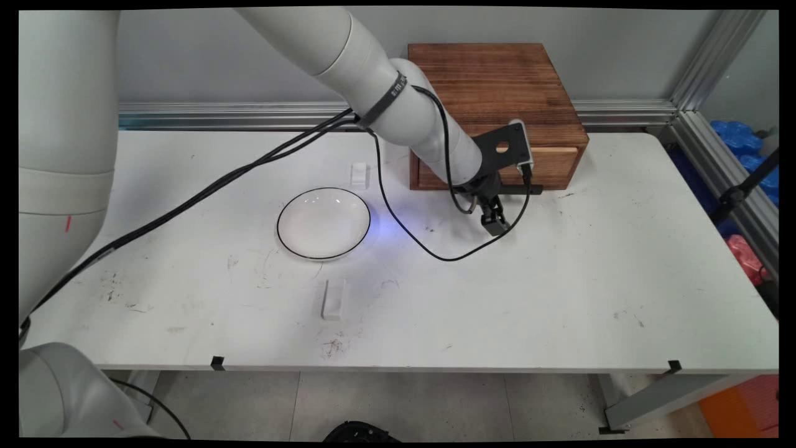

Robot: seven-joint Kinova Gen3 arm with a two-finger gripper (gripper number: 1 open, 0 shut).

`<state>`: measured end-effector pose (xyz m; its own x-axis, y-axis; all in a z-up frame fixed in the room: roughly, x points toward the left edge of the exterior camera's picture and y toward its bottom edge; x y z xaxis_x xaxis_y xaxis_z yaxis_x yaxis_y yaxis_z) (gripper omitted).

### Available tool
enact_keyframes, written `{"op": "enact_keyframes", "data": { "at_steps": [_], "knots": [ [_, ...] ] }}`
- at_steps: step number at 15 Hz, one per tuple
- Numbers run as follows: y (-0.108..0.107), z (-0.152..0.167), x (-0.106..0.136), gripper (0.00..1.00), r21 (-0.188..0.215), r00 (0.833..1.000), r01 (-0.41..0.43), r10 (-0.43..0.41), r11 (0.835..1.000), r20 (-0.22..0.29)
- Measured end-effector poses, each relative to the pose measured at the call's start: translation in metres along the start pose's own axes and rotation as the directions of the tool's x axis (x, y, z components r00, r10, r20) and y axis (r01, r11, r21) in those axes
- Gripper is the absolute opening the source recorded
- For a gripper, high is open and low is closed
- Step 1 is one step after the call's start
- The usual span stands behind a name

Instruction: Open the drawer

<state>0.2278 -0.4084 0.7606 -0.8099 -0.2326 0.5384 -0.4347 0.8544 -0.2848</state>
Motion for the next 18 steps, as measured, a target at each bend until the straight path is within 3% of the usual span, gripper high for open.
{"op": "enact_keyframes", "data": {
  "at_steps": [18],
  "knots": [
    [0.042, -0.025, 0.008, 1.00, -0.054, 1.000, 0.027, -0.026, 0.998, 0.017]
  ]
}}
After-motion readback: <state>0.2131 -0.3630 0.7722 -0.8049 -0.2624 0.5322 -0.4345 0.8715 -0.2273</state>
